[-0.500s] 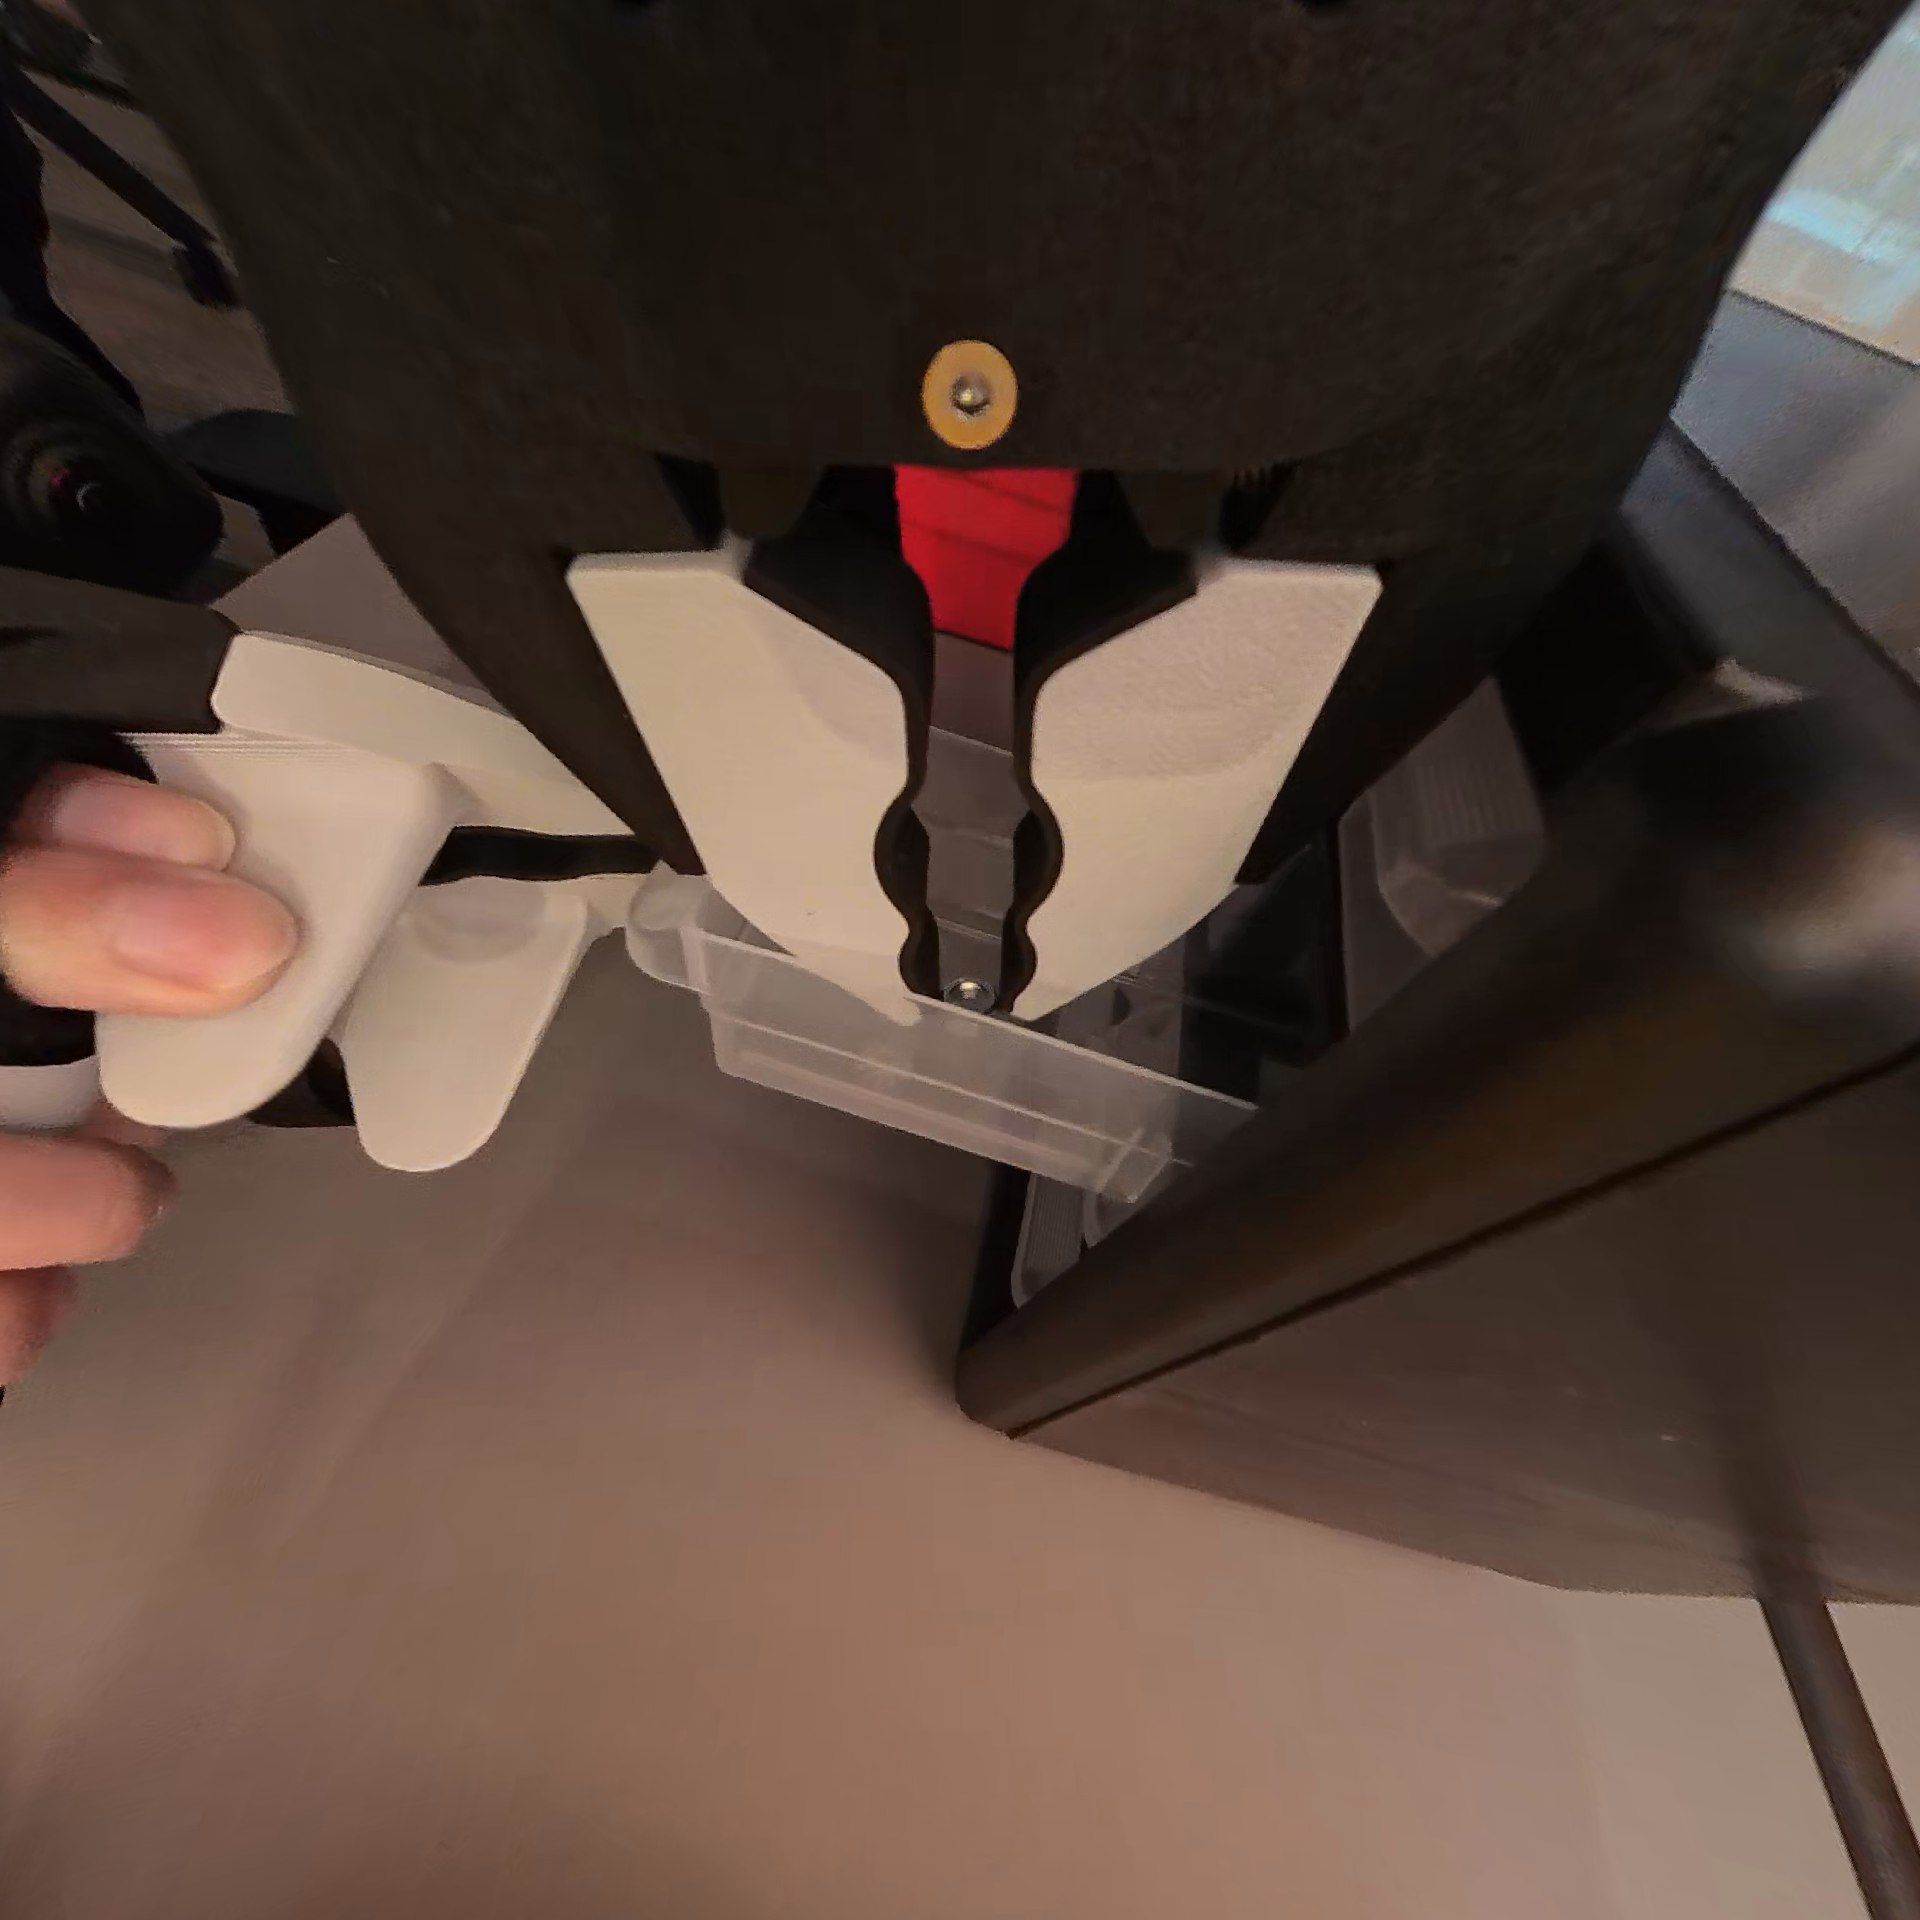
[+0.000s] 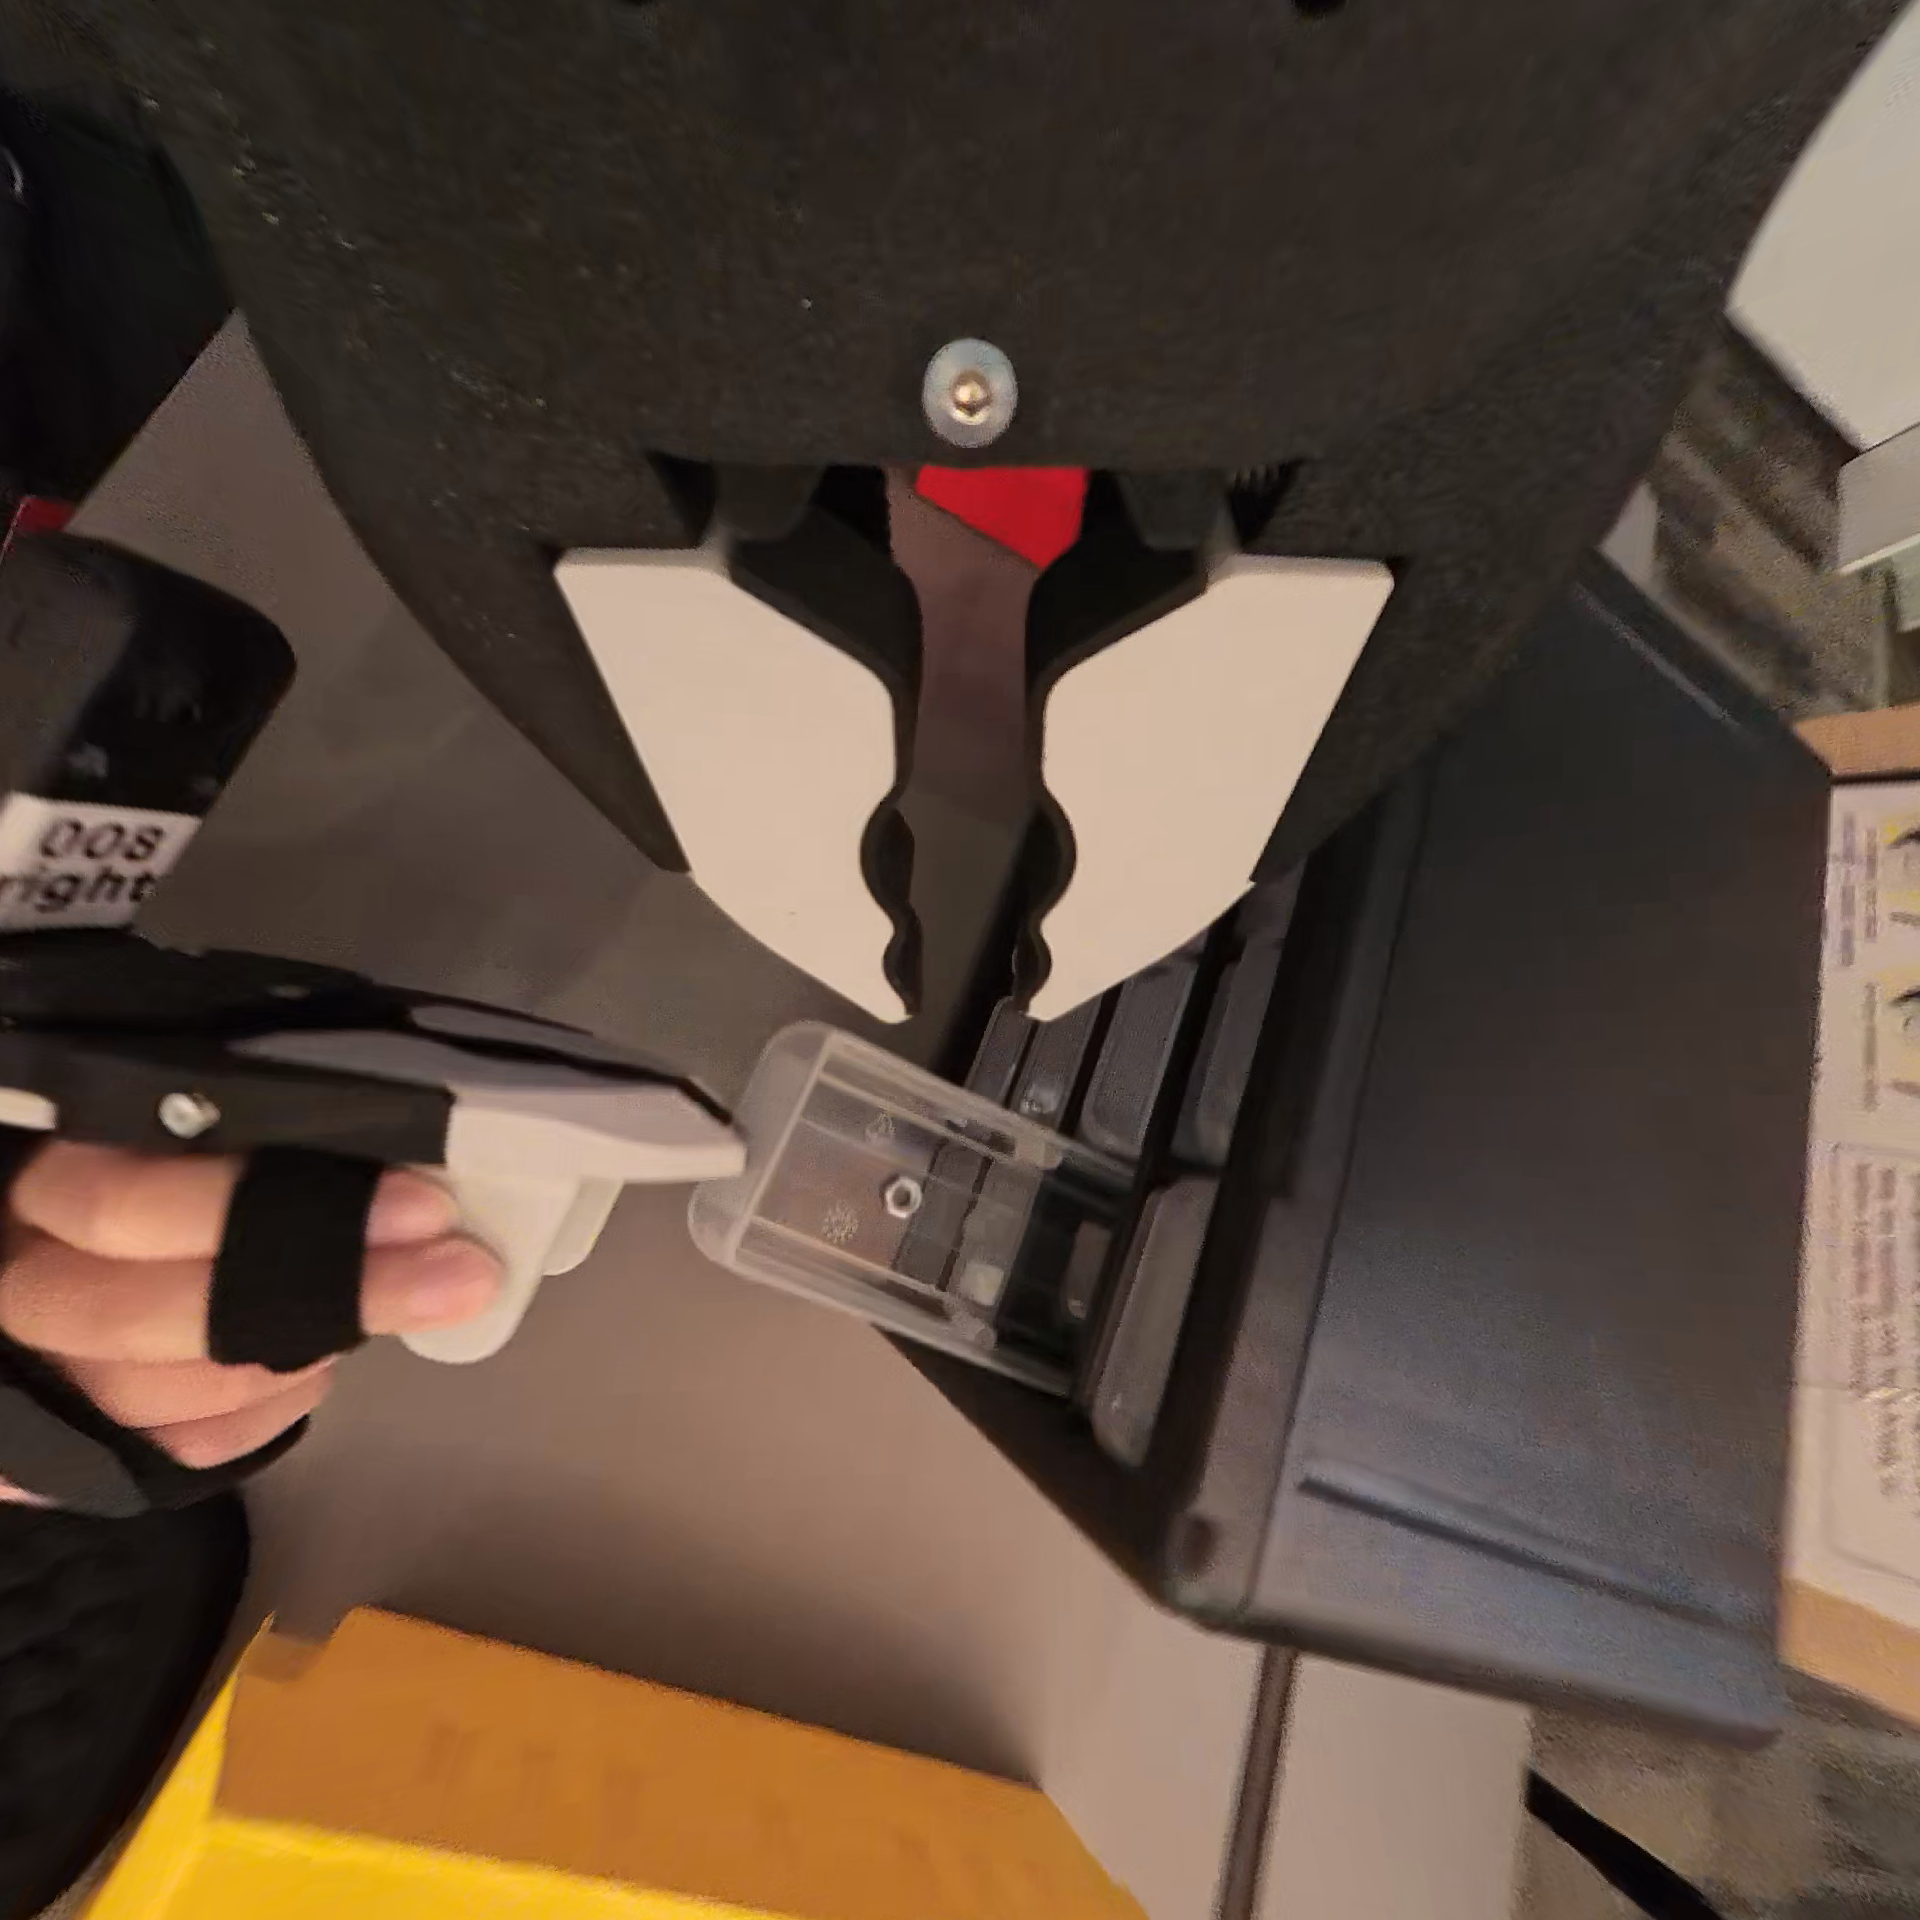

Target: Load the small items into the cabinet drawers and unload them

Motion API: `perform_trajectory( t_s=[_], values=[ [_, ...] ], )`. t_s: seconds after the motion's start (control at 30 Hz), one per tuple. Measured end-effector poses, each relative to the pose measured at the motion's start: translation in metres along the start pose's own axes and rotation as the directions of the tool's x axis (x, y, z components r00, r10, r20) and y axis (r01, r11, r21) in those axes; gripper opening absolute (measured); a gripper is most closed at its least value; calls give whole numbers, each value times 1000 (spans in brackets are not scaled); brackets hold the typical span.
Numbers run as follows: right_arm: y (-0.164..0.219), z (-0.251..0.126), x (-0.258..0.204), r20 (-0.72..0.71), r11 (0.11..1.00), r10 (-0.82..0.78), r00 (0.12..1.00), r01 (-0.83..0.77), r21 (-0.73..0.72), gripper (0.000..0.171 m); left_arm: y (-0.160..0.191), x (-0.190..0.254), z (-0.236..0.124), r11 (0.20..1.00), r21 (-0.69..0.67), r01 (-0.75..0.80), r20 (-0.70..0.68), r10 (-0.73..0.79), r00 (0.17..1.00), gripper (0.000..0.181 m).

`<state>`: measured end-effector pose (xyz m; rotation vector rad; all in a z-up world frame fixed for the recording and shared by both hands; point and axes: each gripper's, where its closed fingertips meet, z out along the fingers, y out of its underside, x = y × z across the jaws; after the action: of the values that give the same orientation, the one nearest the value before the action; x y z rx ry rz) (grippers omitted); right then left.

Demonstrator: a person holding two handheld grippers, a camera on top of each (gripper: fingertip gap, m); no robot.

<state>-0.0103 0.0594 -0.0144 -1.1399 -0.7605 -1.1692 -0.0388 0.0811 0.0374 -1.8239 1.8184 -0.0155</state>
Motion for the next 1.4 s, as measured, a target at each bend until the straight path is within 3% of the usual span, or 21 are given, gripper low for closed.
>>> perform_trajectory(
  t_s=[0.23, 0.47, 0.67, 1.4],
  values=[
    [1, -1, 0, -3, 1000, -20, 1000, 20, -10, 10, 58, -8, -55, 952, 241, 190, -80, -175, 981, 16],
    [-1, -3, 0, -9, 1000, -23, 1000, 23, -8, 10, 106, -33, -51, 922, 247, 297, -132, -271, 953, 18],
    [3, 6, 0, -4, 999, -1, 1000, 1, -38, 10, 112, -61, -63, 884, 310, 349, -122, -327, 937, 18],
    [24, 70, -10, 8, 995, -20, 1000, 21, -100, 10, 121, -71, -81, 848, 379, 370, -178, -326, 929, 17]
  ],
)
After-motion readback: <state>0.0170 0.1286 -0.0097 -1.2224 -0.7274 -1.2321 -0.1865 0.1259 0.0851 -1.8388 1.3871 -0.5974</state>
